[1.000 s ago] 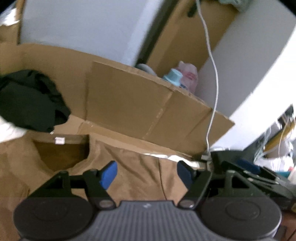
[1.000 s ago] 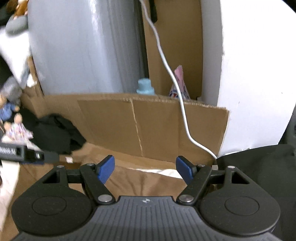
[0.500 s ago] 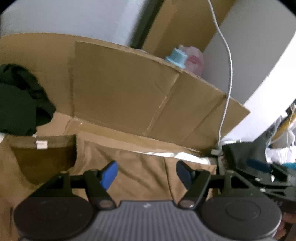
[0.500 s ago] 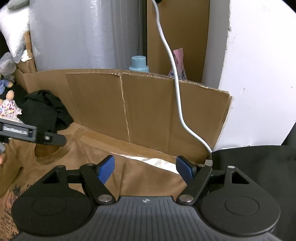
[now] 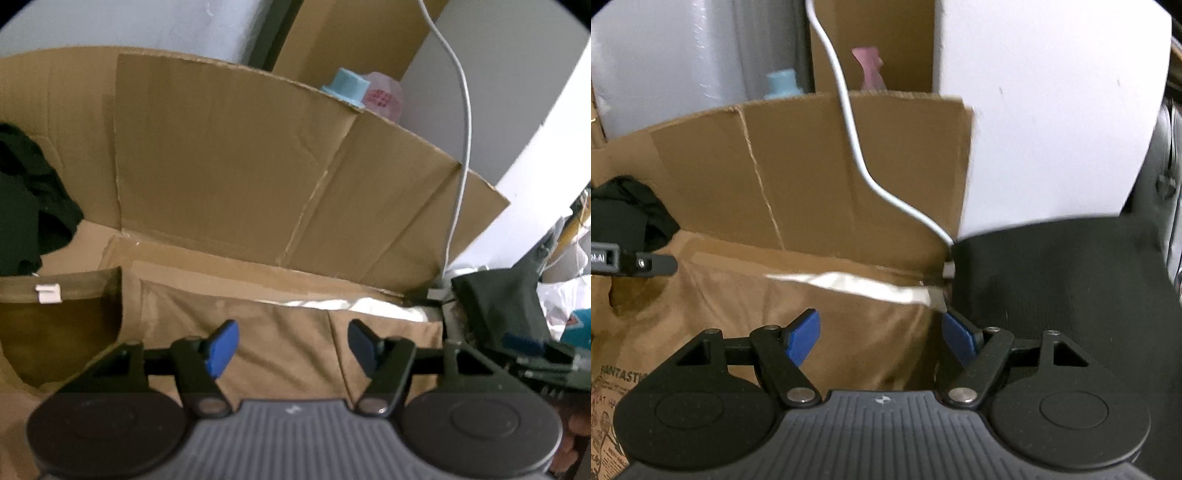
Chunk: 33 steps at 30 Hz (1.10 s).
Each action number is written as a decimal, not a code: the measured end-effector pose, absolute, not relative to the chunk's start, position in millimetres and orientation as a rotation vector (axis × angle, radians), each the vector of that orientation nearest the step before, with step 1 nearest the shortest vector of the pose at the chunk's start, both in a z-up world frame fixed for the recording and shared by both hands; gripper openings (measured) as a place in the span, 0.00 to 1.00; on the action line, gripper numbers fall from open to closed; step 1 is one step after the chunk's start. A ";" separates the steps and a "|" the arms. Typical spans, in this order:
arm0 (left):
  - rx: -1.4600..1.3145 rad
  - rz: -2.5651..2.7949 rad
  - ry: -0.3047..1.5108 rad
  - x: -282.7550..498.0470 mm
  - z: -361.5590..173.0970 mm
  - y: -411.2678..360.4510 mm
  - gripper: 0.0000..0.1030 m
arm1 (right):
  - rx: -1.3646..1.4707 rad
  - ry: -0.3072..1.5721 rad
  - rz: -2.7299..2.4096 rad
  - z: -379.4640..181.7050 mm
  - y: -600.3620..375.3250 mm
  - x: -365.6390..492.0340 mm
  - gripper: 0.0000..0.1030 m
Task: Fold clothes
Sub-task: 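Move both open grippers across the shirt to its other side edge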
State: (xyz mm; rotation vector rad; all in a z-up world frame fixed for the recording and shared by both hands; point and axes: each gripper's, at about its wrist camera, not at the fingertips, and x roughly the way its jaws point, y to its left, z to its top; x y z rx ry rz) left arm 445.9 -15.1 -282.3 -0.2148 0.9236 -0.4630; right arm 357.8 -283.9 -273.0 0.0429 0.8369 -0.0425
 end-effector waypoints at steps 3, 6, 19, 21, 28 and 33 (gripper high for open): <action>-0.204 -0.471 0.947 448.7 -290.9 -20.4 0.45 | 0.031 0.844 -0.042 -279.5 -290.4 357.2 0.75; -0.205 -0.474 0.975 451.4 -300.6 -24.3 0.35 | 0.044 0.844 -0.045 -282.3 -298.2 358.8 0.75; -0.234 -0.539 0.983 455.6 -325.2 -48.8 0.35 | 0.078 0.854 -0.006 -302.9 -301.2 376.0 0.61; -0.232 -0.551 0.991 454.7 -330.1 -52.3 0.35 | 0.074 0.853 -0.029 -307.0 -299.0 380.3 0.60; -0.237 -0.584 1.020 454.9 -349.5 -62.7 0.35 | 0.048 0.858 -0.165 -323.8 -292.9 394.6 0.60; -0.250 -0.587 1.028 457.3 -358.0 -61.1 0.35 | -0.007 0.852 -0.223 -336.3 -283.2 403.5 0.60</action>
